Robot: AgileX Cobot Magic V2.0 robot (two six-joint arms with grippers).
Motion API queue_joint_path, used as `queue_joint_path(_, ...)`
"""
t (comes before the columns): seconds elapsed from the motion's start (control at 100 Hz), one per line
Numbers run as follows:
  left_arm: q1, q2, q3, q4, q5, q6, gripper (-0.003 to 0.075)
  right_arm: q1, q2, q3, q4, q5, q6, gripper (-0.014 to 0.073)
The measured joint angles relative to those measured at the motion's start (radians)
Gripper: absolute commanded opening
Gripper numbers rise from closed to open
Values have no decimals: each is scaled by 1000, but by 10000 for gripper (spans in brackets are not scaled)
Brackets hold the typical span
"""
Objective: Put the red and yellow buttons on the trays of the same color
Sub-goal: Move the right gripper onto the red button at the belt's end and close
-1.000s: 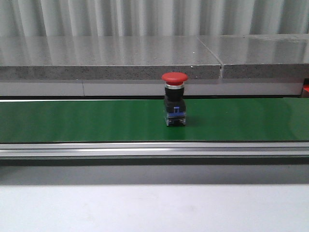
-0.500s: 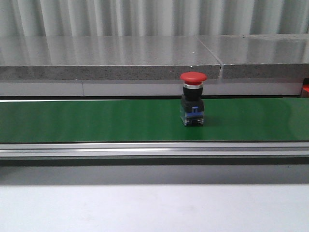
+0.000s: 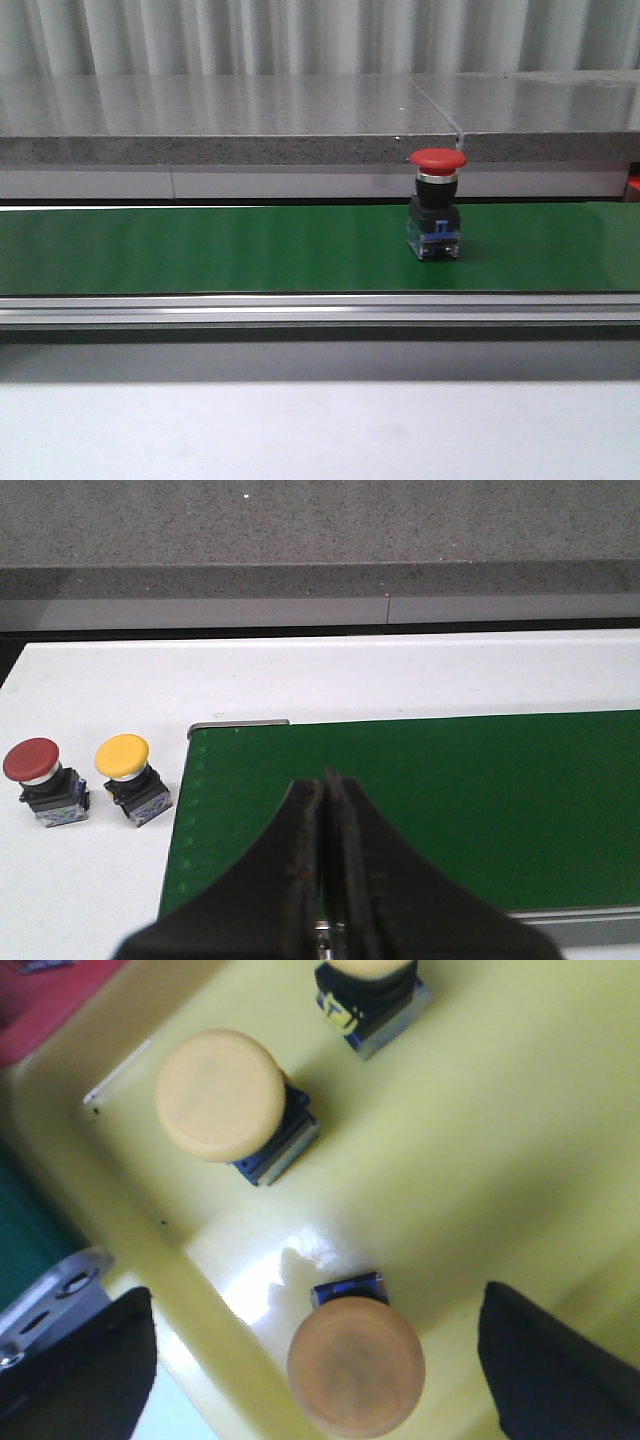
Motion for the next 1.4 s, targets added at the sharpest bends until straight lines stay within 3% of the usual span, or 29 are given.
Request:
queue_joint_path(0.22, 0, 0, 0, 0, 0, 0, -20, 104, -168, 0, 0, 9, -13, 644)
queue_joint_path(0.6, 0, 0, 0, 0, 0, 0, -20, 492, -237, -81, 0, 67, -206, 644)
queue_joint_path(0.92, 0, 0, 0, 0, 0, 0, -20, 684, -107, -147, 0, 73, -247, 644)
queue_joint_path(1.4, 0, 0, 0, 0, 0, 0, -20, 887, 173, -300, 1, 60, -251, 643)
